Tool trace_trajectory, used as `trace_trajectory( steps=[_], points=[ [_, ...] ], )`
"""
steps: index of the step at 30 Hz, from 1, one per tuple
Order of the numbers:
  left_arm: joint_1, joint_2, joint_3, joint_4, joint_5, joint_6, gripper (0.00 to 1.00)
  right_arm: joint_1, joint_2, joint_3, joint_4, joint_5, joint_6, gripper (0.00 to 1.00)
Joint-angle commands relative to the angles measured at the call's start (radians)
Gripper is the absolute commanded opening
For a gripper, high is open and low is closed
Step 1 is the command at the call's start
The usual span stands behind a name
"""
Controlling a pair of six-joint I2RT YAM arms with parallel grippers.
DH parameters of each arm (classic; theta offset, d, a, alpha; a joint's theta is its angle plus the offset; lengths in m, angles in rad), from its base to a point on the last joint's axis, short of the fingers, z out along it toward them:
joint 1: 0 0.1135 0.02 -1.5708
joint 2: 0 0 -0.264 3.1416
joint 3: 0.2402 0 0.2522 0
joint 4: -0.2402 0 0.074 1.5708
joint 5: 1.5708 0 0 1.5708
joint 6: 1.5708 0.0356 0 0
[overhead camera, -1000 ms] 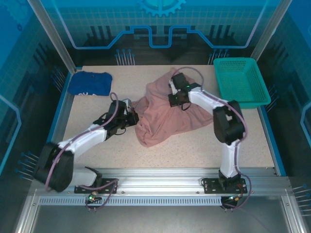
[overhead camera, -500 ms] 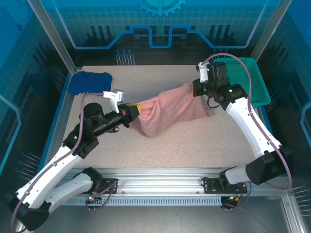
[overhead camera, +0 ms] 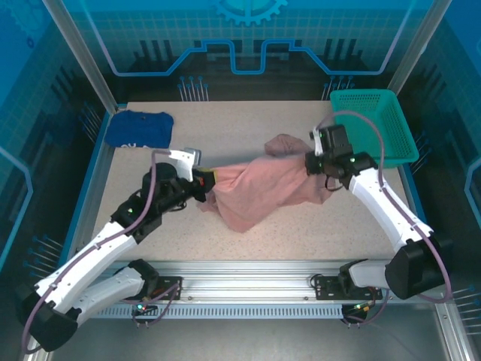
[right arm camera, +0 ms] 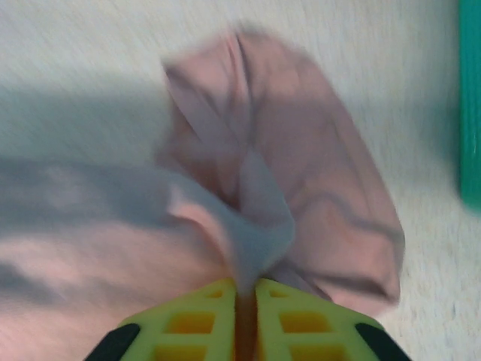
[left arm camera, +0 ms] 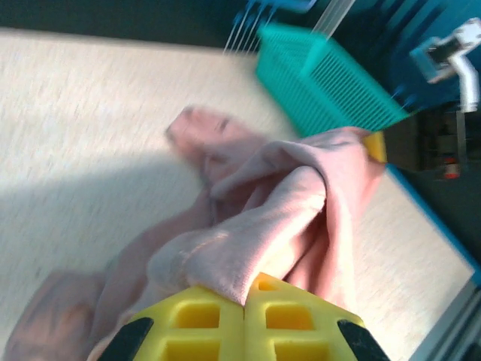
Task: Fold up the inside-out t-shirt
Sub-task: Adjust the T-shirt at the center of the table.
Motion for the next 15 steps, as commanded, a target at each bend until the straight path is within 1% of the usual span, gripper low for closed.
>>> trace_trajectory(
  steps=[1,3,6,8,10,11,12,15],
  points=[
    [-0.005,-0.015,-0.111,0.051,0.035,-0.019,0.0,-0.043,-0.059,-0.165,0.005,0.063,0.094,0.22],
    [-0.012,-0.007,-0.168,0.106,0.094,-0.042,0.0,-0.017,-0.123,-0.261,0.055,0.015,0.095,0.36],
    [-0.024,0.005,-0.217,0.15,0.131,-0.057,0.0,0.122,-0.25,-0.363,0.197,-0.05,0.073,0.57],
    [-0.028,0.005,-0.235,0.16,0.137,-0.06,0.0,0.205,-0.274,-0.39,0.293,-0.094,0.087,0.65],
    [-0.03,-0.004,-0.249,0.169,0.14,-0.06,0.0,0.275,-0.227,-0.37,0.362,-0.132,0.12,0.7],
    [-0.032,-0.011,-0.254,0.172,0.139,-0.059,0.0,0.306,-0.188,-0.346,0.375,-0.129,0.125,0.74],
    [-0.032,-0.018,-0.256,0.173,0.138,-0.058,0.0,0.345,-0.14,-0.308,0.378,-0.105,0.125,0.78],
    [-0.032,-0.037,-0.264,0.171,0.131,-0.051,0.0,0.438,0.033,-0.197,0.365,-0.028,0.109,0.81]
  ],
)
